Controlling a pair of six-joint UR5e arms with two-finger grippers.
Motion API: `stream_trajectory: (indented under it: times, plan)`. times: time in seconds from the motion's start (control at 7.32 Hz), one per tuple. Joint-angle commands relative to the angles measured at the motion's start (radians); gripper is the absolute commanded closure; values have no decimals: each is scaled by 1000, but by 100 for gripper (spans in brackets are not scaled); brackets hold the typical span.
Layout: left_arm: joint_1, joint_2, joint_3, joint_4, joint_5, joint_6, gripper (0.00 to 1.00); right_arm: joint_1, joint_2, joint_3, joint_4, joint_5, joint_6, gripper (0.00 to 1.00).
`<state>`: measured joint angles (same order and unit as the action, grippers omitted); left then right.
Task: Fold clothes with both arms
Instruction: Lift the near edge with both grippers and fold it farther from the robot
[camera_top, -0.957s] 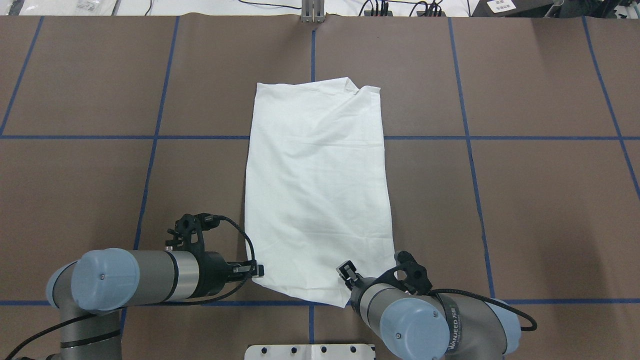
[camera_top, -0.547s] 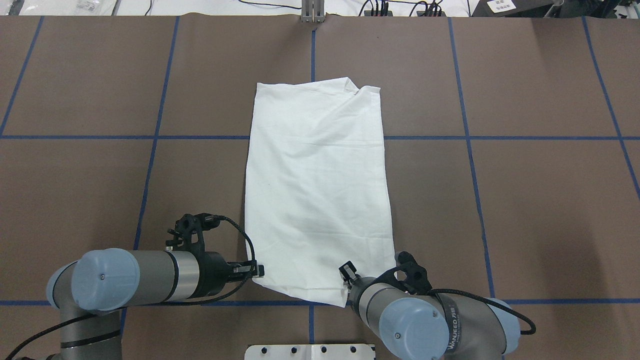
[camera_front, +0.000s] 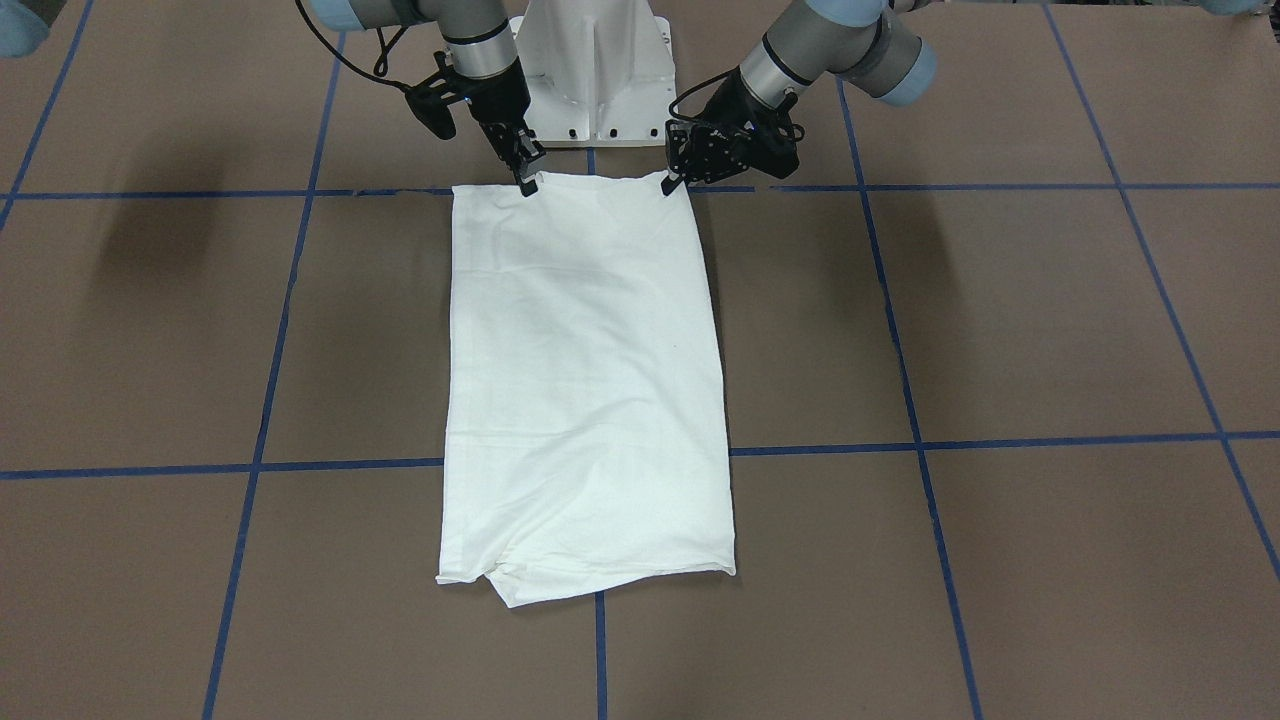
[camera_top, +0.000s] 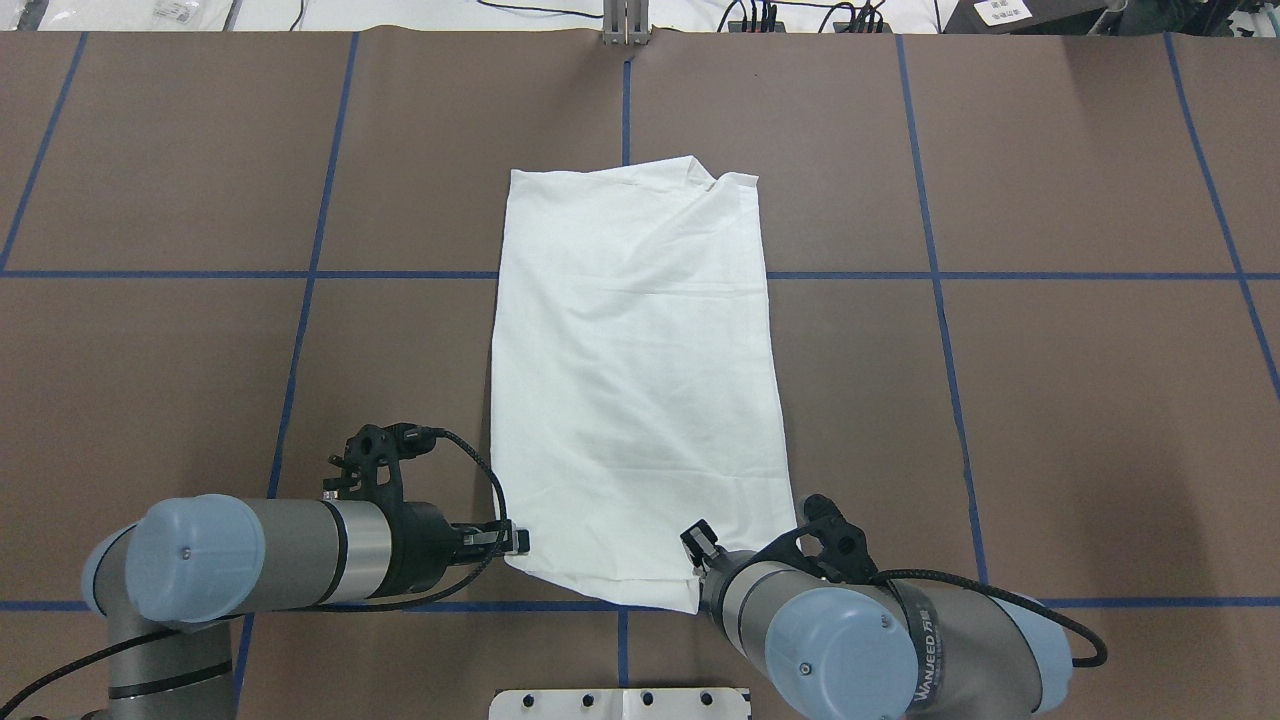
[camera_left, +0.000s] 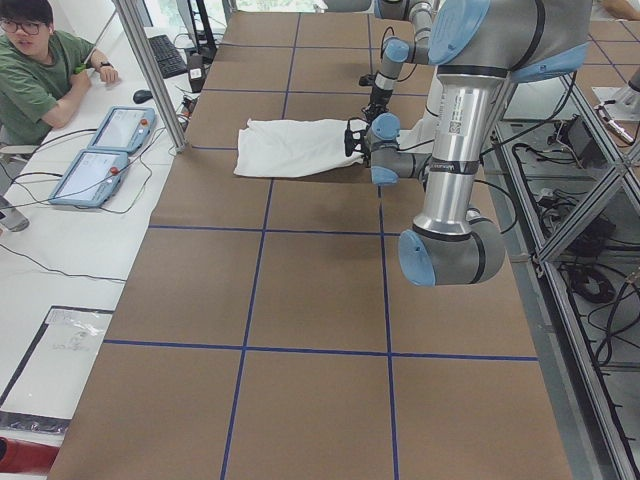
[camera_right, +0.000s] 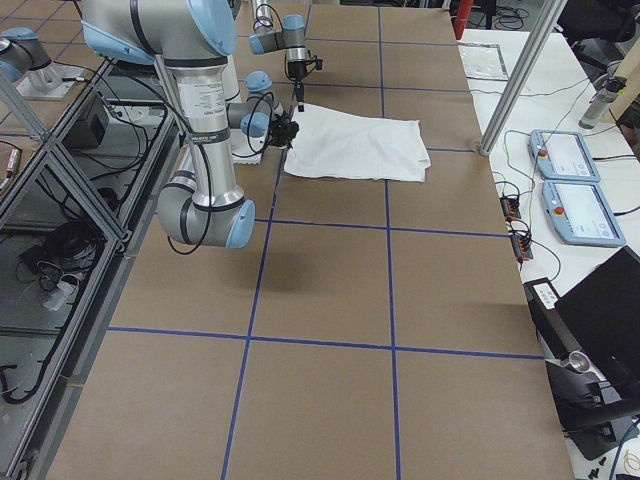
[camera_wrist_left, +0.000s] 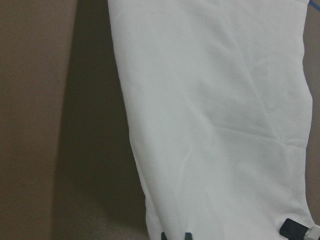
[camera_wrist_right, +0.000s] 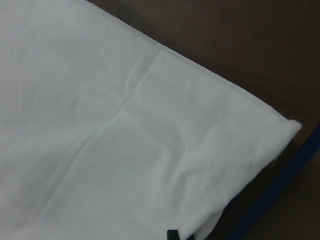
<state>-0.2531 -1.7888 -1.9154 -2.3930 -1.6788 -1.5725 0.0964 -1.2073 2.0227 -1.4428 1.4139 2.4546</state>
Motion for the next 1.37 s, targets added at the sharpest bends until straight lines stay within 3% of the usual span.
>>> stream_trajectory:
  times: [0.0,0.27,0.41,0.68,0.96,1.09,1.23]
  plan:
    - [0,12,-106,94,-25,0,100,2,-3,88,-80,20,-3,100]
    - [0,0,-273,287,-56,0,100,0,20,207,-192,29,-3,100]
    - [-3,-6,-324,361,-77,0,100,15,84,237,-300,49,-6,100]
    - [-88,-72,-312,423,-87,12,100,67,146,231,-346,77,-106,100]
    - [-219,-174,-260,524,-165,107,100,141,149,222,-343,76,-225,100]
    - [-294,-204,-208,526,-195,135,100,190,175,194,-343,85,-282,100]
    - [-340,-230,-154,528,-214,173,100,247,240,101,-340,114,-326,100]
